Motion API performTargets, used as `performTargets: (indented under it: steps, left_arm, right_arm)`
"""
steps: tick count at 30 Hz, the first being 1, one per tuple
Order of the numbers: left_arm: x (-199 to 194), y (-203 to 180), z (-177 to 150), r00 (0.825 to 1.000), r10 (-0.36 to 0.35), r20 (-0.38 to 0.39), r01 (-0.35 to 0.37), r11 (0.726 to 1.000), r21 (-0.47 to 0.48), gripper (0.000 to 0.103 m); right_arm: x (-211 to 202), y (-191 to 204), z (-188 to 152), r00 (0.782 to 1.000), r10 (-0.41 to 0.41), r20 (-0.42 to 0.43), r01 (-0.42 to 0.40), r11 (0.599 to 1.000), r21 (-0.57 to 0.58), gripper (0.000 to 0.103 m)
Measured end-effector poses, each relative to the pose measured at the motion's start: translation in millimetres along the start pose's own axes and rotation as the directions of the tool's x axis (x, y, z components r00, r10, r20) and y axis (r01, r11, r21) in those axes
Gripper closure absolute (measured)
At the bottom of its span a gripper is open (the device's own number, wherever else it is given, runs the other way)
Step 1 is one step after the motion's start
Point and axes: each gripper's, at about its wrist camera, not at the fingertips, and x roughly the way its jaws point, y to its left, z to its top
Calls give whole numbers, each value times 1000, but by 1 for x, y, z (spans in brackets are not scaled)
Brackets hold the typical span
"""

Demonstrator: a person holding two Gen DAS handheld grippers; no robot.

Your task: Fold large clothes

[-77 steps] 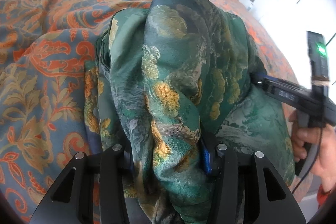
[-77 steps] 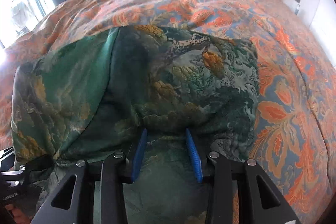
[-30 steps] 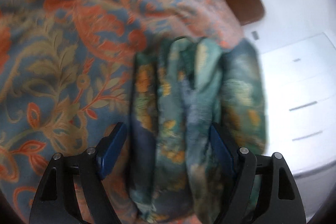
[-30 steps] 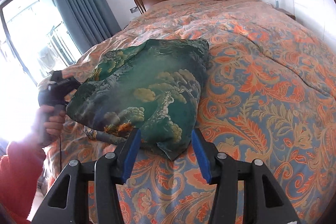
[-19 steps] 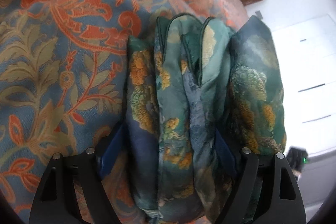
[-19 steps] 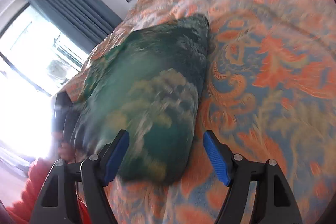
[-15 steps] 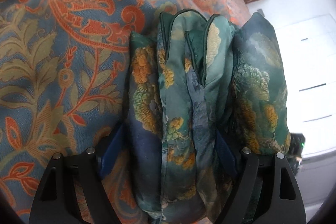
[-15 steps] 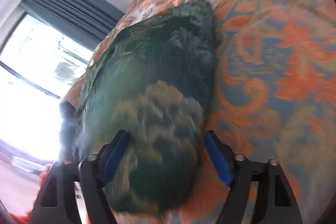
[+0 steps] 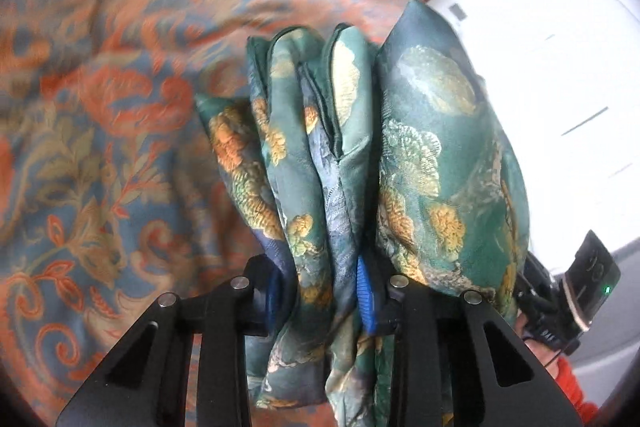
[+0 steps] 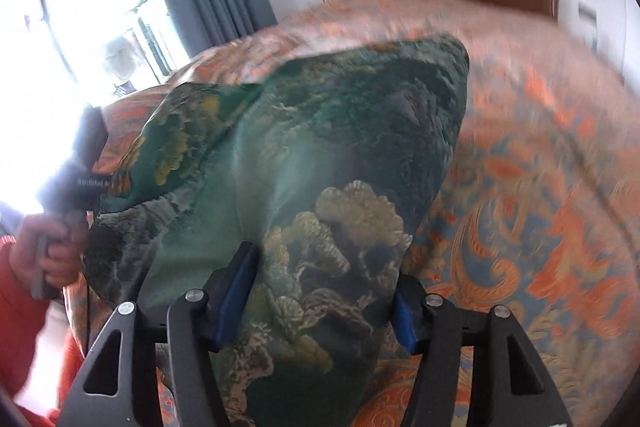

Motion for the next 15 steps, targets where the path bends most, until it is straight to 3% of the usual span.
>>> performTargets:
  steps: [5,8,15]
  left_arm:
    - [3,-46,17,1000,-14,16,12,997,76,73]
    - [11,-64,28,999,-22,28,19,994,105,73]
    - [27,-92,54,999,-38,31,33,989,143,73]
  right_arm:
    - [-38,14,11,991,-36,128,46,996,-74,43]
    - [-51,7,23,985,-63,163,77,993,-85,44]
    - [-65,-25,37,978,-114,172,124,991,-51,44]
